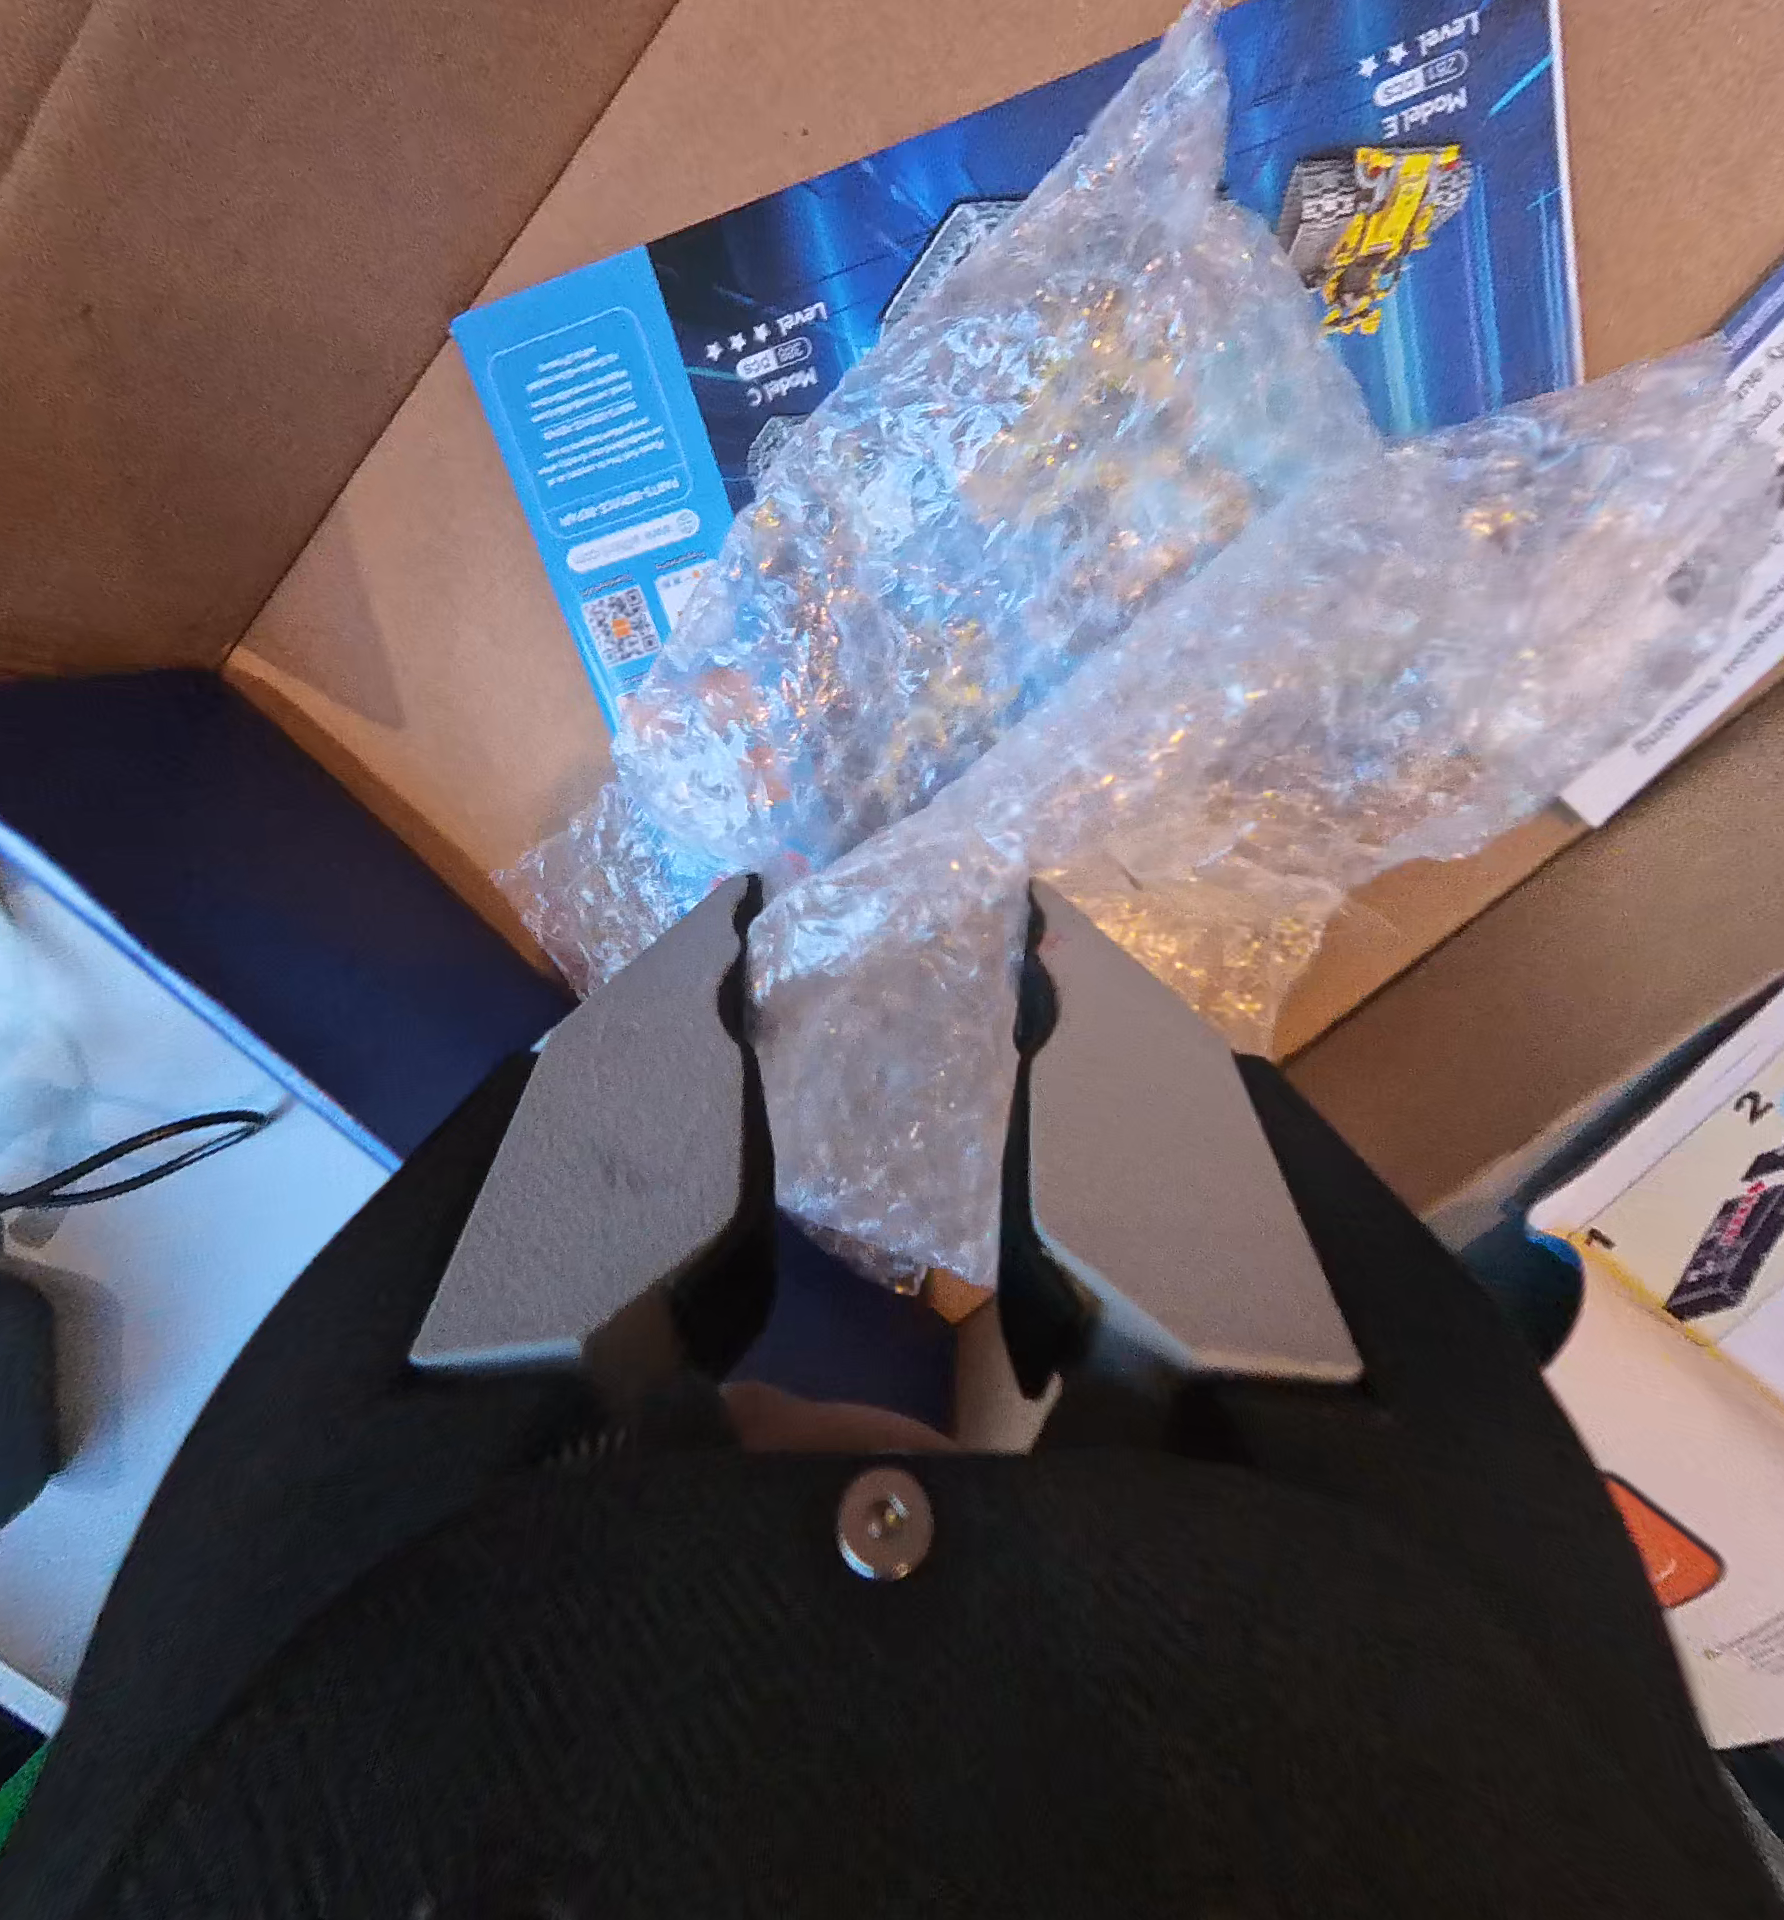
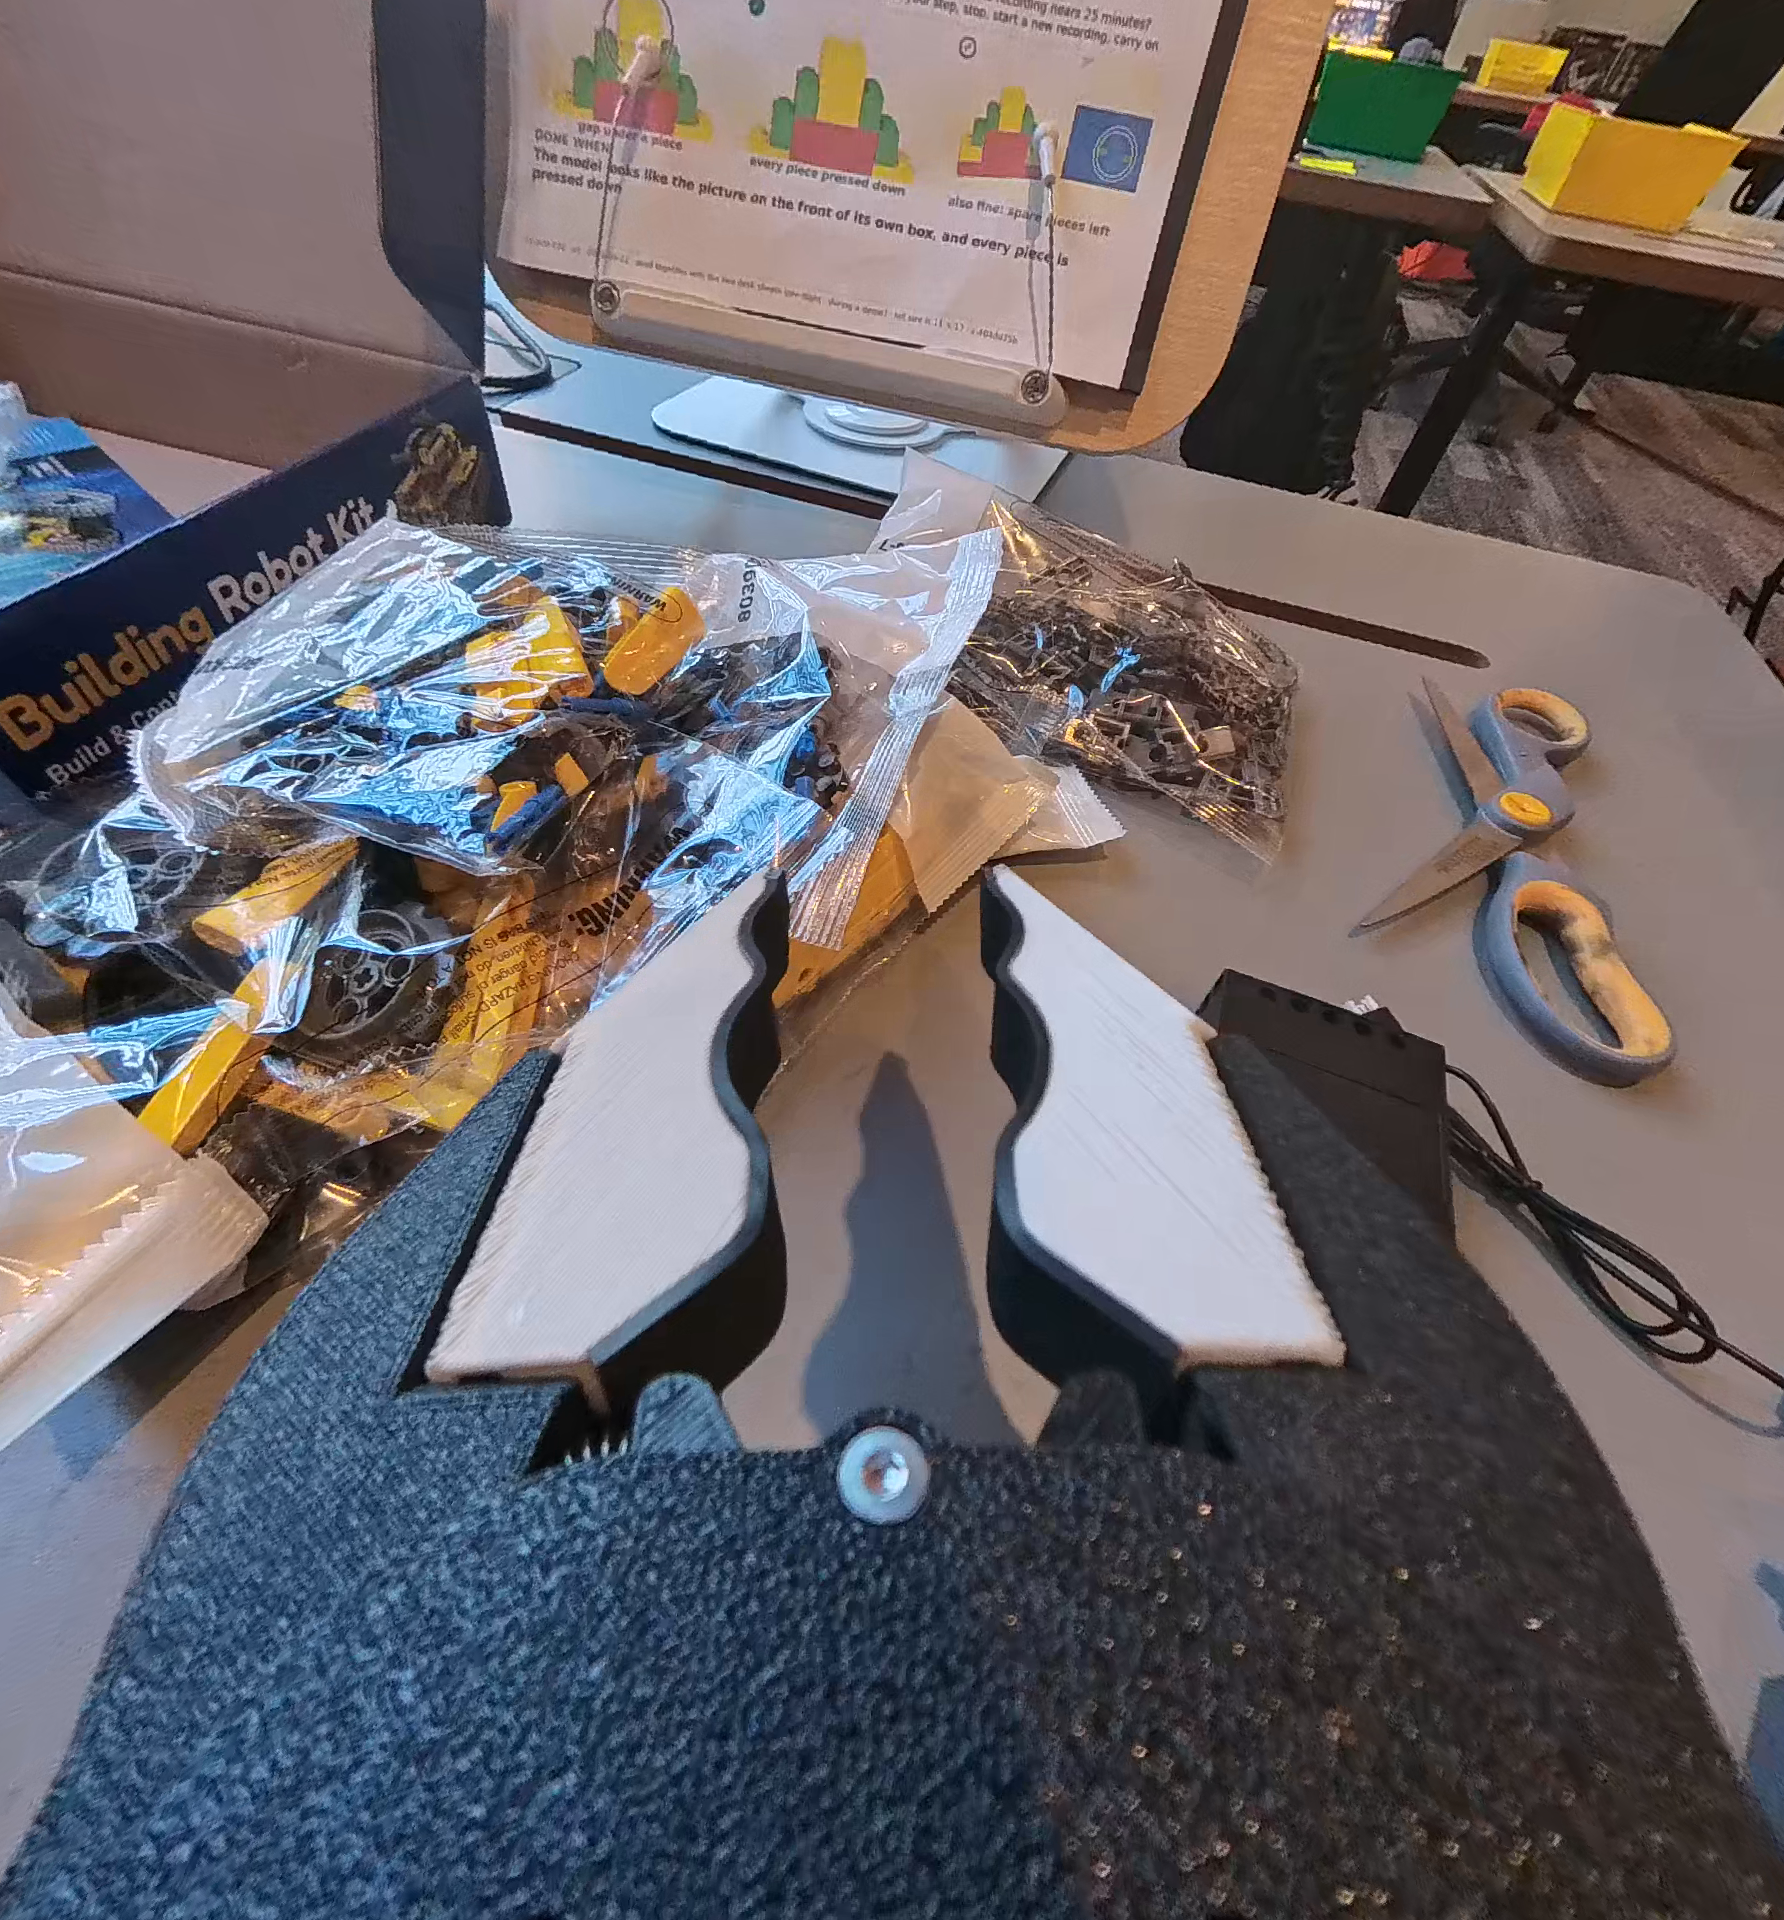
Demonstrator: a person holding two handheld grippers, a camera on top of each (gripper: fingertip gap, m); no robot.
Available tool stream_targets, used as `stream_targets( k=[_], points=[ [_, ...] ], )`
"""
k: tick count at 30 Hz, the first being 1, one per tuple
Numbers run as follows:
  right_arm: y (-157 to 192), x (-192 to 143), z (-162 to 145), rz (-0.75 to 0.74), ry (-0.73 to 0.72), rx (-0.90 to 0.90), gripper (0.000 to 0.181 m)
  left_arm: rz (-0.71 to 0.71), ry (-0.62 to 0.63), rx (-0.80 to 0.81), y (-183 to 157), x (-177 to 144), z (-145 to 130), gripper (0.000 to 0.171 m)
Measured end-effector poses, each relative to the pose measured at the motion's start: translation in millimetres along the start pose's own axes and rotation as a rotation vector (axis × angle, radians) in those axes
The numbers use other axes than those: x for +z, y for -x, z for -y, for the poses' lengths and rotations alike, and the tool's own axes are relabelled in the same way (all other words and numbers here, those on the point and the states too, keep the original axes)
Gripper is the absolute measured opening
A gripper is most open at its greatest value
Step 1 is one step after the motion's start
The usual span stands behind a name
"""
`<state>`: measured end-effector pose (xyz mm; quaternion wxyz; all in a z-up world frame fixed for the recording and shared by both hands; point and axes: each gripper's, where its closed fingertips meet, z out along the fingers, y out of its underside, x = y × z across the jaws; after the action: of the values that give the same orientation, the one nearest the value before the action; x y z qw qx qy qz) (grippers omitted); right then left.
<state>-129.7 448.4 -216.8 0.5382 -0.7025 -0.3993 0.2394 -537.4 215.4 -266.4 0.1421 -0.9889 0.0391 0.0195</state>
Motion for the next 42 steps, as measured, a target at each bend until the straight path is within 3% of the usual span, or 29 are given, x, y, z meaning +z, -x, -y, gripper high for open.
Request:
stream_targets(
  k=[5, 9, 13, 19, 23, 29, 32, 37, 42],
  points=[
    [1, -1, 0, -0.001, -0.004, -0.001, 0.036, 0.085, 0.011, -0.024, 17, -8, -6, 0.027],
    [0, -1, 1, -0.01, -0.005, -0.001, 0.036, 0.087, 0.031, -0.083, 21, -19, -10, 0.044],
    [0, -3, 1, -0.006, -0.013, 0.007, 0.036, 0.181, 0.002, -0.092, 38, -40, -7, 0.062],
    [-1, -3, 2, -0.001, -0.017, 0.022, 0.036, 0.085, -0.22, -0.123, 15, -64, 43, 0.071],
    [0, -3, 1, 0.0, -0.012, 0.015, 0.036, 0.022, -0.261, 0.073, -27, -50, 85, 0.079],
    [1, -3, 1, 0.007, -0.012, 0.013, 0.036, -0.068, -0.15, 0.366, -86, 6, 125, 0.07],
    [2, -3, 1, 0.016, -0.014, 0.019, 0.036, -0.055, -0.05, 0.515, -89, 28, 127, 0.067],
    [3, -3, 1, 0.039, -0.014, 0.035, 0.036, -0.109, 0.075, 0.738, -91, 48, 114, 0.077],
    [5, -2, 1, 0.066, -0.01, 0.054, 0.036, -0.223, 0.134, 0.816, -95, 52, 109, 0.071]
  ],
)
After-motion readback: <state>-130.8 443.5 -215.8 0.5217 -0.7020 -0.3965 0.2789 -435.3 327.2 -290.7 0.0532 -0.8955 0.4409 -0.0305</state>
